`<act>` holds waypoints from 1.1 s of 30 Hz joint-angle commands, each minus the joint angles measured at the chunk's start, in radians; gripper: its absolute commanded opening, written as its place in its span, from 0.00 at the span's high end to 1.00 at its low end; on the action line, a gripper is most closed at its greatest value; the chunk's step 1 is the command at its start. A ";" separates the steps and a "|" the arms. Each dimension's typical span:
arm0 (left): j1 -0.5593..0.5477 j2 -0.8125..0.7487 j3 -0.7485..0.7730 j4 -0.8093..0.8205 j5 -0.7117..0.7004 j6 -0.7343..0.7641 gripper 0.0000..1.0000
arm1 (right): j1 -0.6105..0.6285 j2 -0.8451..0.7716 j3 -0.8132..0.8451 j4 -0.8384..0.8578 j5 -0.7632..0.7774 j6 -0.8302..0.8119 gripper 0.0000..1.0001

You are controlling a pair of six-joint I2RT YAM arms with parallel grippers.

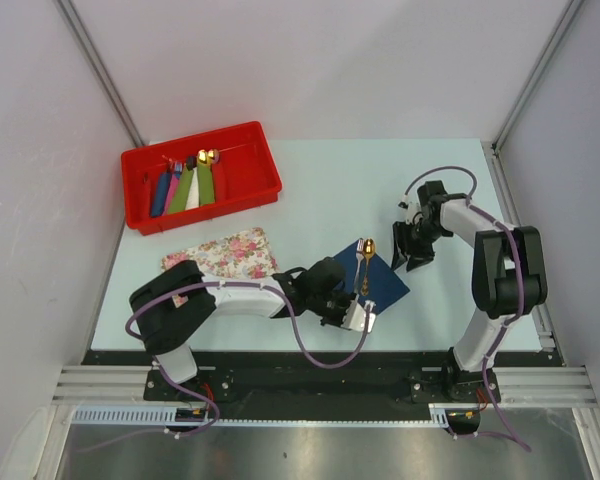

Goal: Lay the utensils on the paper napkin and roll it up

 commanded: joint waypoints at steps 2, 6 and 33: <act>0.024 0.013 0.112 -0.097 0.080 -0.072 0.97 | -0.012 -0.105 0.013 -0.010 -0.121 -0.050 0.49; 0.063 0.030 0.155 -0.147 0.092 -0.066 0.96 | -0.029 -0.124 0.003 0.002 -0.222 -0.050 0.51; 0.188 0.198 0.354 -0.101 0.009 -0.131 0.91 | -0.086 -0.006 -0.066 -0.013 -0.563 0.001 0.45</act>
